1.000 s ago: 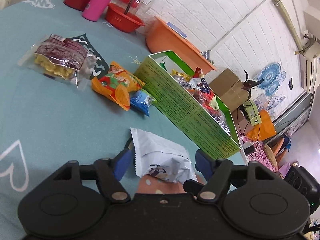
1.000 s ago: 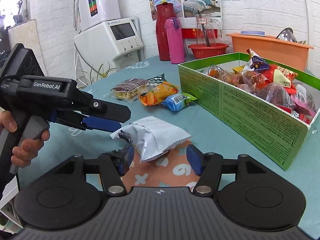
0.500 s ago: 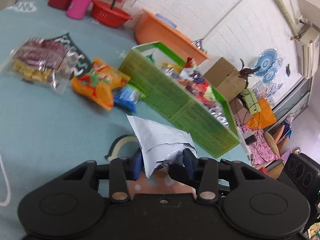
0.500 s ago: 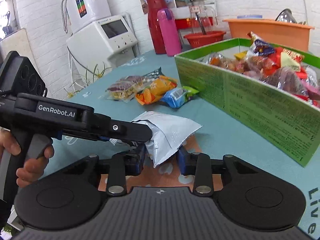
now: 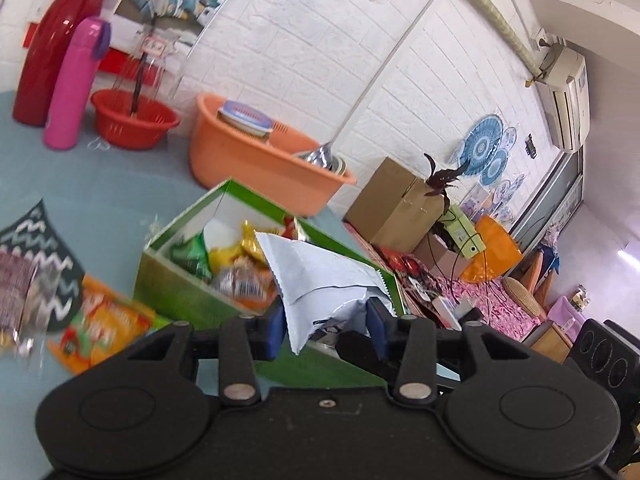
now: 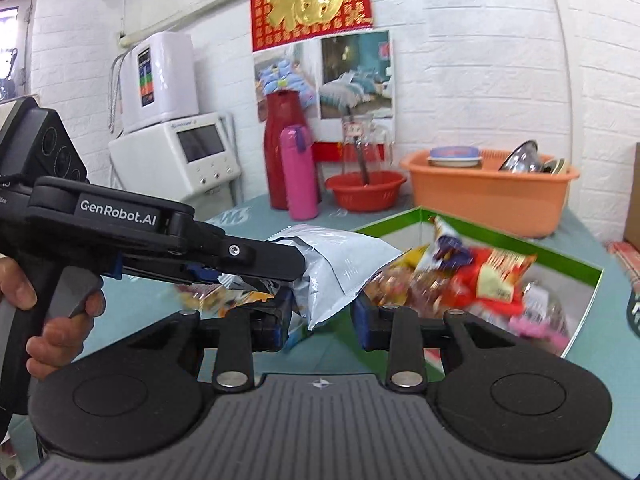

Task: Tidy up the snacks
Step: 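Carry the white foil bag into the green box and open both grippers, then grasp the blue snack packet with the left gripper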

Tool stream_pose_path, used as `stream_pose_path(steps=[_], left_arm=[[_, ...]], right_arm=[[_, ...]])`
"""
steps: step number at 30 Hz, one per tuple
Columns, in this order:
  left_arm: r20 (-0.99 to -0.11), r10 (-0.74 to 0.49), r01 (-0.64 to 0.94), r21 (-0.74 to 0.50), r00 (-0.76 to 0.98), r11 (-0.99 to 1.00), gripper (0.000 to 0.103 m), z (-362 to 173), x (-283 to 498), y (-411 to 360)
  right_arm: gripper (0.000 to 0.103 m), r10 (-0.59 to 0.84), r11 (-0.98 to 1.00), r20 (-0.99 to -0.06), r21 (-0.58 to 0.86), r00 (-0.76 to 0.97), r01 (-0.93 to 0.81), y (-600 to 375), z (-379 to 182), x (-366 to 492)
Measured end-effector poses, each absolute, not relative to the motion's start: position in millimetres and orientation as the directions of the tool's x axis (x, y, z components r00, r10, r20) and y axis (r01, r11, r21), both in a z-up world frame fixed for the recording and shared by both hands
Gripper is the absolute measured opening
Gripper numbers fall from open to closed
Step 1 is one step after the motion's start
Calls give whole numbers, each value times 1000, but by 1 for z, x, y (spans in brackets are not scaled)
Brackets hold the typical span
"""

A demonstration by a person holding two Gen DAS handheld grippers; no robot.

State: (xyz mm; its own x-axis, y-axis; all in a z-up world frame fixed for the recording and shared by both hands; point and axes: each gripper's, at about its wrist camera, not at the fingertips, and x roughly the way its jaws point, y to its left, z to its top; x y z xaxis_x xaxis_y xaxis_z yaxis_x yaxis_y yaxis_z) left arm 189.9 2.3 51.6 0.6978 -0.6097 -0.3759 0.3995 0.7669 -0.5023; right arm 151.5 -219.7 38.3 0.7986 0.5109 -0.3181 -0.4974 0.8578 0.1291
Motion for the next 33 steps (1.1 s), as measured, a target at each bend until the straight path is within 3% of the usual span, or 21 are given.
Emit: stream_pose_path(steps=[11, 12, 14, 15, 21, 26, 28, 33], left_arm=[[-396, -598, 381, -502, 697, 777, 66, 41, 263, -5], [-406, -595, 378, -498, 694, 780, 70, 38, 270, -6], [-444, -556, 335, -483, 703, 809, 98, 32, 281, -5], [-459, -532, 309, -475, 712, 824, 103, 30, 284, -4], [-460, -523, 294, -480, 718, 826, 103, 25, 274, 11], [-444, -517, 300, -471, 732, 830, 103, 36, 251, 17], [-433, -512, 302, -467, 742, 831, 103, 44, 237, 20], [-415, -486, 295, -444, 769, 846, 103, 62, 197, 34]], right_arm=[[54, 432, 900, -336, 96, 837, -426, -215, 38, 219], [54, 417, 906, -342, 87, 842, -414, -213, 36, 224], [54, 376, 921, -357, 43, 855, -387, -207, 30, 233], [57, 352, 928, -364, 14, 863, -372, -204, 27, 238], [90, 290, 940, -375, -62, 881, -336, -206, 14, 236], [94, 320, 939, -370, 2, 872, -344, -214, 21, 218], [102, 351, 931, -352, 35, 868, -363, -217, 28, 204], [103, 476, 879, -318, 137, 820, -457, -224, 49, 167]])
